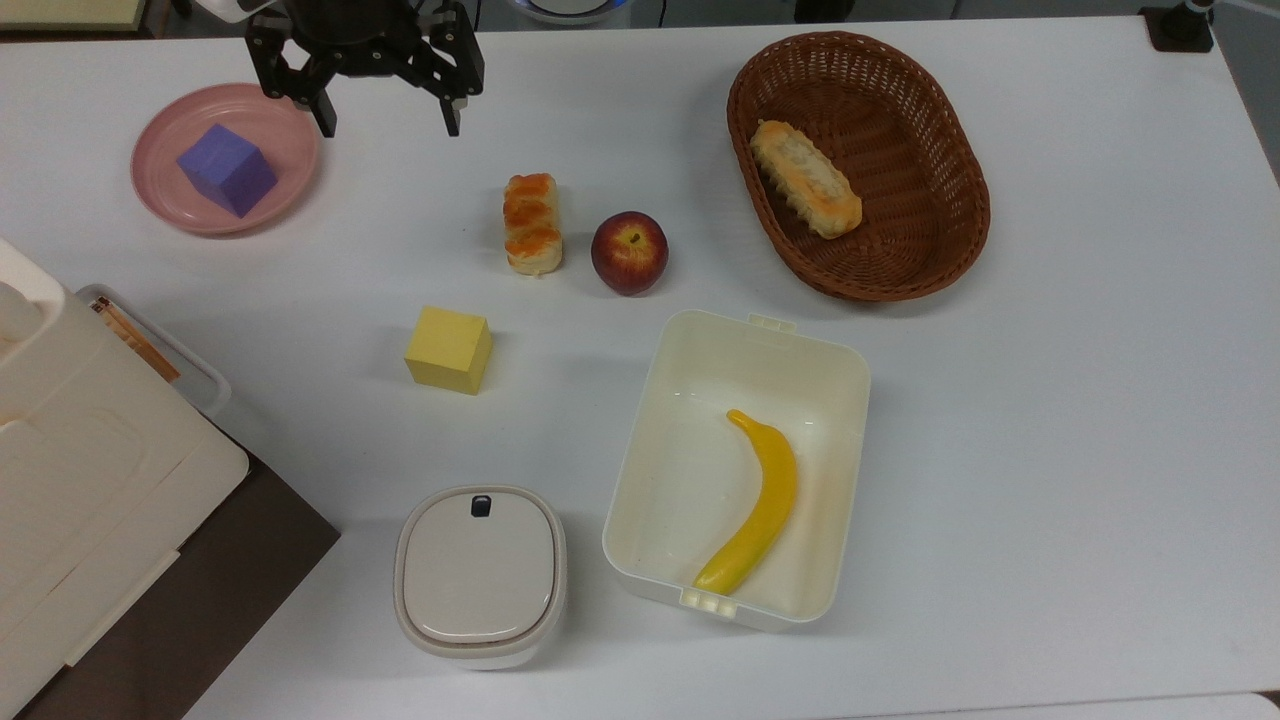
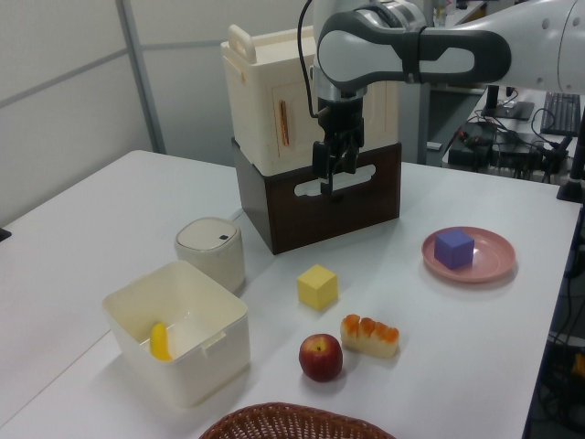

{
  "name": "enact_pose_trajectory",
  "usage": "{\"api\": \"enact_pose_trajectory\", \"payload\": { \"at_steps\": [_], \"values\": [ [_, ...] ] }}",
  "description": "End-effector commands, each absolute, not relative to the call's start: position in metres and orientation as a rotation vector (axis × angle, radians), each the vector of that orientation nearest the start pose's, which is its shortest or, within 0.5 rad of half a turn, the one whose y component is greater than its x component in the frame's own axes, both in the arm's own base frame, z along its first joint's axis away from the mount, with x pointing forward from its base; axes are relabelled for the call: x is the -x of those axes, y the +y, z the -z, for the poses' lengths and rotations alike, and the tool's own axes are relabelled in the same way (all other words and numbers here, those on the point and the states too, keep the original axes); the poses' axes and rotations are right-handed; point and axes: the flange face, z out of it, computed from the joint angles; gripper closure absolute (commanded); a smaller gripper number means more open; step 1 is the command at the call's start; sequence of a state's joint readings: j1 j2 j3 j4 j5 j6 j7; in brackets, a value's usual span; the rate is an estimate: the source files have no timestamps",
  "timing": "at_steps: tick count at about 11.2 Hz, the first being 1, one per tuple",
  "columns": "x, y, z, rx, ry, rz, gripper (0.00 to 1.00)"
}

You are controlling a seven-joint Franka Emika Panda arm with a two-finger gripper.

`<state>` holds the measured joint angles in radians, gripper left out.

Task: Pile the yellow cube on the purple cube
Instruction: 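Move the gripper down to the yellow cube and grasp it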

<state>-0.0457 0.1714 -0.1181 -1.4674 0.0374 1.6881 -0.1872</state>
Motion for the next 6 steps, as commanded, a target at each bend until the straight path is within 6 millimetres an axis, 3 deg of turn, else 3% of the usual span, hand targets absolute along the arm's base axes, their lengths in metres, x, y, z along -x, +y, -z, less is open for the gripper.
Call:
{"api": "enact_pose_trajectory", "payload": {
  "at_steps": [1, 4, 6],
  "values": [
    [-0.605, -0.085, -0.582, 3.113, -0.034, 0.053, 0.00],
    [-0.610, -0.092, -0.569, 3.113, 0.005, 0.030, 0.00],
    [-0.620, -0.096, -0.542, 3.111, 0.014, -0.029, 0.00]
  ]
}}
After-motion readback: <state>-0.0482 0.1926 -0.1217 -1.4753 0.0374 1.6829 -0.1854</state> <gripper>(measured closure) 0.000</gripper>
